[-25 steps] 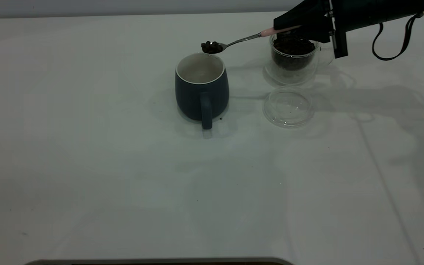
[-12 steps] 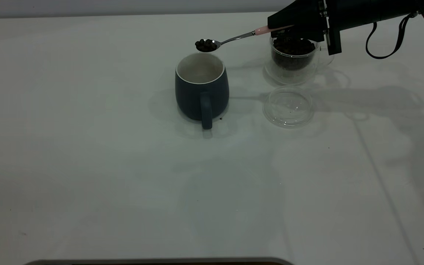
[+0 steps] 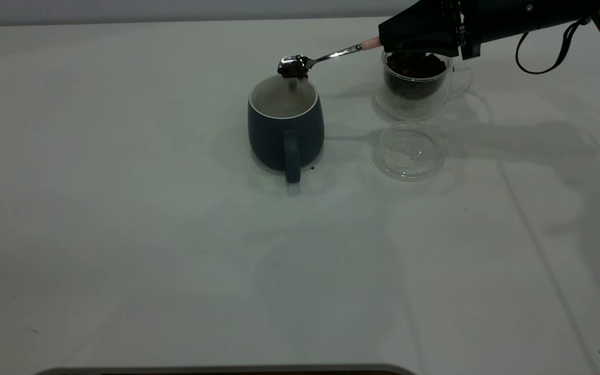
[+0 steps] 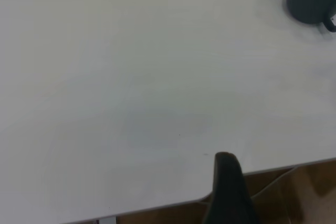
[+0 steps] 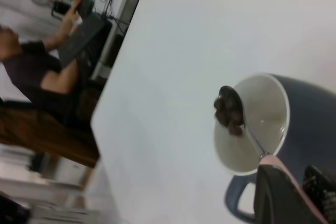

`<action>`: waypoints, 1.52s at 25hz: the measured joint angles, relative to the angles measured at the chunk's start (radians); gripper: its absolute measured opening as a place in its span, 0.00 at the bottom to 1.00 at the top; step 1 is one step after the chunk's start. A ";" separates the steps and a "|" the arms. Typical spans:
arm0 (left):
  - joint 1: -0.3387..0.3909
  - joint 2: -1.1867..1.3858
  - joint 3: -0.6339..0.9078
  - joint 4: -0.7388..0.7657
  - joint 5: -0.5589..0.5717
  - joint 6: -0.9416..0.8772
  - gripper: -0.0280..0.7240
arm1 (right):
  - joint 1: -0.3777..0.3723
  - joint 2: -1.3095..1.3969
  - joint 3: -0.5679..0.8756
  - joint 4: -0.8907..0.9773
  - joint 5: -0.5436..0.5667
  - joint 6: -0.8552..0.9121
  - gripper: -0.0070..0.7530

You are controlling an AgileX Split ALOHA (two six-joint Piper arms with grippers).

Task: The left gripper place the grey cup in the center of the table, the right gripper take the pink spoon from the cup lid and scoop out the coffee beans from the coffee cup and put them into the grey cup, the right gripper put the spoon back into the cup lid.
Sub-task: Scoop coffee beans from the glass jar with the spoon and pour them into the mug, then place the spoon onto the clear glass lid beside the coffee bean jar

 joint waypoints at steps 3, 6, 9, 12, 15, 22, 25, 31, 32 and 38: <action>0.000 0.000 0.000 0.000 0.000 0.000 0.79 | 0.000 0.000 0.000 0.014 0.000 -0.089 0.14; 0.000 0.000 0.000 0.000 0.000 0.000 0.79 | 0.000 0.000 0.000 0.019 0.000 -0.116 0.14; 0.000 0.000 0.000 0.000 0.000 0.000 0.79 | -0.003 0.000 0.000 0.010 0.000 -0.094 0.14; 0.000 0.000 0.000 0.000 0.000 0.000 0.79 | -0.035 0.000 0.000 -0.054 0.001 0.010 0.14; 0.000 0.000 0.000 0.000 0.000 0.000 0.79 | -0.072 0.000 0.007 -0.121 0.000 0.141 0.14; 0.000 0.000 0.000 0.000 0.000 0.000 0.79 | -0.166 -0.078 0.241 -0.030 0.000 0.110 0.14; 0.000 0.000 0.000 0.000 0.000 0.000 0.79 | -0.223 -0.092 0.353 0.058 0.000 0.097 0.14; 0.000 0.000 0.000 0.000 0.000 0.000 0.79 | -0.305 -0.092 0.469 0.103 -0.058 0.105 0.14; 0.000 0.000 0.000 0.000 0.000 0.000 0.79 | -0.311 -0.089 0.470 0.105 -0.062 0.105 0.14; 0.000 0.000 0.000 0.000 0.000 0.000 0.79 | -0.314 -0.010 0.470 0.201 -0.079 0.093 0.14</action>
